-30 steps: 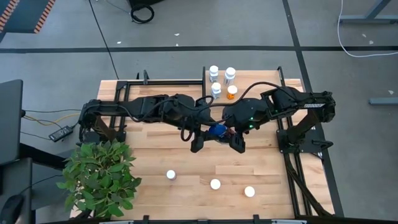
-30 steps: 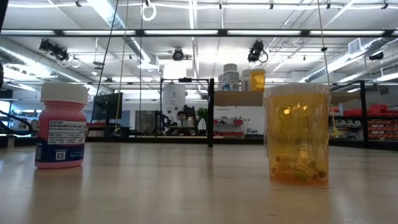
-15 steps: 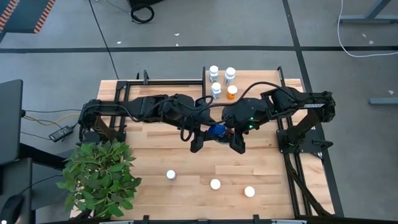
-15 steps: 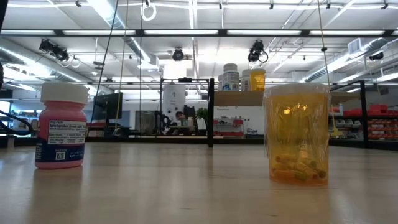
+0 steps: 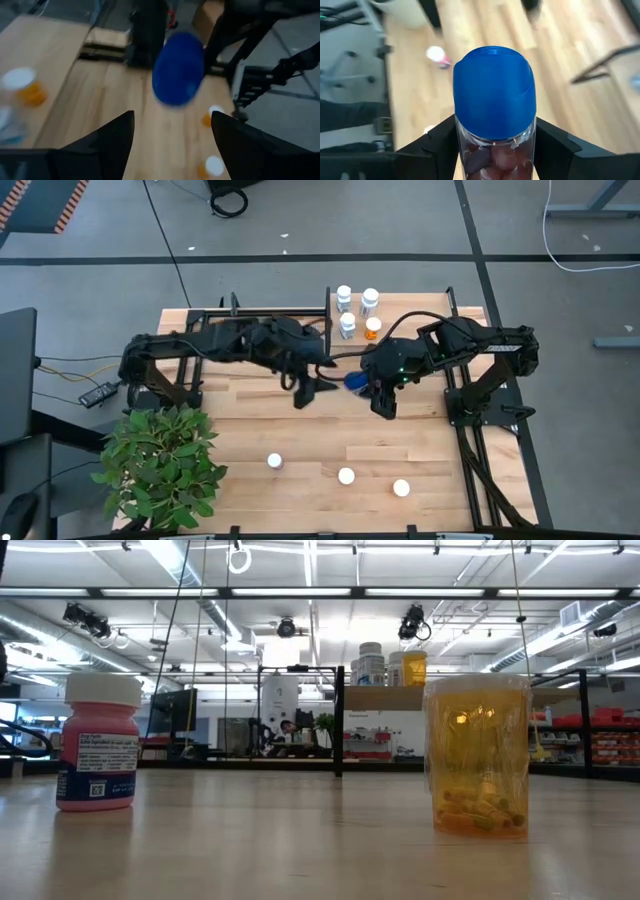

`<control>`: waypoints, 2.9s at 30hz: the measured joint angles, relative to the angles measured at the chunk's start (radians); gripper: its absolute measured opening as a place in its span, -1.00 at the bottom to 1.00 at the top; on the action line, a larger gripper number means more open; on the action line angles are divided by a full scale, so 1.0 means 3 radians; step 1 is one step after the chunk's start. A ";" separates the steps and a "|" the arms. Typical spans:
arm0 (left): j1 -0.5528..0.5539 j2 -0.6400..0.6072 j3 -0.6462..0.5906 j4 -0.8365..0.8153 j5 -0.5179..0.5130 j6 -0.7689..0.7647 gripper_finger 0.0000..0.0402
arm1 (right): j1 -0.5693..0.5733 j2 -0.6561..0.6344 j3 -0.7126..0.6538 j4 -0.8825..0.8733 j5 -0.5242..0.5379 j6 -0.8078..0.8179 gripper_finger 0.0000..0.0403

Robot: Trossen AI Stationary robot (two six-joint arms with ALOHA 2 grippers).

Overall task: Pick and place medicine bottles onto shelf by color
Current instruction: Put the blue gummy medicine bottle on the shelf

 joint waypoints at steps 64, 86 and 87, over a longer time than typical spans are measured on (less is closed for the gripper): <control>0.0998 -0.0269 -0.0001 -0.1239 0.0289 0.0616 0.15 | -0.2659 -0.1766 -0.4737 0.4768 0.1418 0.0138 0.06; 0.0997 -0.0269 -0.0001 -0.1240 0.0291 0.0517 0.14 | -0.2994 -0.1523 -0.4730 0.4987 0.1233 -0.0283 0.06; 0.0995 -0.0269 -0.0001 -0.1239 0.0292 0.0514 0.14 | -0.2994 -0.1522 -0.4730 0.4986 0.1233 -0.0285 0.06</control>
